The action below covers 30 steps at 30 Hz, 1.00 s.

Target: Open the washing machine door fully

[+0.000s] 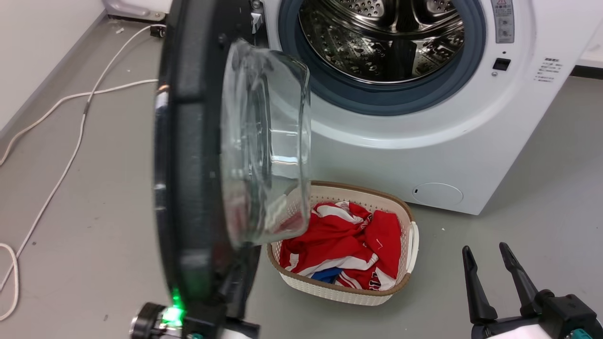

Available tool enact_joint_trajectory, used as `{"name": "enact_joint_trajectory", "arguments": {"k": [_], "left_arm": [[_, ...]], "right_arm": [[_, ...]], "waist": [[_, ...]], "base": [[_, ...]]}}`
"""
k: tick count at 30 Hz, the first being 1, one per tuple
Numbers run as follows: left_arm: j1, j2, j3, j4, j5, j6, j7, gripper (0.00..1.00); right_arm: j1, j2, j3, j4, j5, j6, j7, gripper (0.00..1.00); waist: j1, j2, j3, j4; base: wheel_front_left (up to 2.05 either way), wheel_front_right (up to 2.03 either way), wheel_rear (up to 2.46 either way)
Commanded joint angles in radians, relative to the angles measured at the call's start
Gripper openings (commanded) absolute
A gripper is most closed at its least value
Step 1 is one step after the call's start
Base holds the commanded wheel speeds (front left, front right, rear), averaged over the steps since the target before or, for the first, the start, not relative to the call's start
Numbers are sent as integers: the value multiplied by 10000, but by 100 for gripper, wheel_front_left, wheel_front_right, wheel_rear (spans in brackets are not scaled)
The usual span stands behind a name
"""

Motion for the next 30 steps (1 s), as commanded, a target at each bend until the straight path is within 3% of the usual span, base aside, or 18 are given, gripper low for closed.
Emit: {"name": "enact_joint_trajectory", "arguments": {"k": [1, 11, 30], "left_arm": [[-354, 37, 387, 188, -118, 47, 189, 0], [231, 196, 2389, 269, -617, 60, 123, 0], [-876, -26, 6009, 750, -961, -146, 120, 0]], "right_arm": [[-2, 29, -18, 3, -36, -2, -21, 100], [-109, 29, 66, 39, -127, -2, -21, 100], [-703, 29, 15, -10, -372, -2, -21, 100]], "waist": [[1, 0, 16, 45], [1, 0, 208, 198], [1, 0, 1244, -6]], "base": [[0, 0, 0], [0, 0, 0], [0, 0, 0]]}}
